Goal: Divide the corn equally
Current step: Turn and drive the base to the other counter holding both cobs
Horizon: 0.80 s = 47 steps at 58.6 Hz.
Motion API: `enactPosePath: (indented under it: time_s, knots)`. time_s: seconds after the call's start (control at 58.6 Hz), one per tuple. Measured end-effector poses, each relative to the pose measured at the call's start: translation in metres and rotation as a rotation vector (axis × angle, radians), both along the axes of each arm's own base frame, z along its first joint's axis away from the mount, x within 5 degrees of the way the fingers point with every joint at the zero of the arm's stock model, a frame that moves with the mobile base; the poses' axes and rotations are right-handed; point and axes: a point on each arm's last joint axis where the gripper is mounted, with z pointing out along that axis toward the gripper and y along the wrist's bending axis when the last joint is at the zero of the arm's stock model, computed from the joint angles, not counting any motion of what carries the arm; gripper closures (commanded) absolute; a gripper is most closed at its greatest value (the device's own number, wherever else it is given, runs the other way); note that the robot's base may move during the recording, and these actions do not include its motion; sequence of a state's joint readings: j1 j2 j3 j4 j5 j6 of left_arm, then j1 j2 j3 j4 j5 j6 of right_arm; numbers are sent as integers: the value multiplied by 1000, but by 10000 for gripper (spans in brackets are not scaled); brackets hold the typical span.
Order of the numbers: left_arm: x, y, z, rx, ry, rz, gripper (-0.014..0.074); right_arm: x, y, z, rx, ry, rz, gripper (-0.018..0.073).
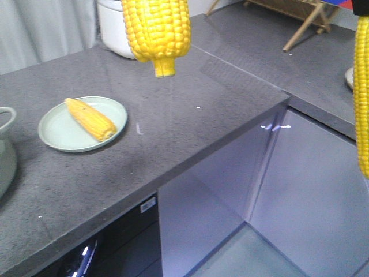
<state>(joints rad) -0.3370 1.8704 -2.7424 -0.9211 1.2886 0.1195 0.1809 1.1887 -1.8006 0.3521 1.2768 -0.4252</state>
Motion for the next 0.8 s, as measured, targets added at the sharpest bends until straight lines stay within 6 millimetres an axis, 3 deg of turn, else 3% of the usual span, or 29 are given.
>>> enactPosePath:
  time_s: [0.801]
  knots:
    - [0, 0, 0, 0, 0, 0, 603, 0, 0, 0, 0, 0, 0, 565]
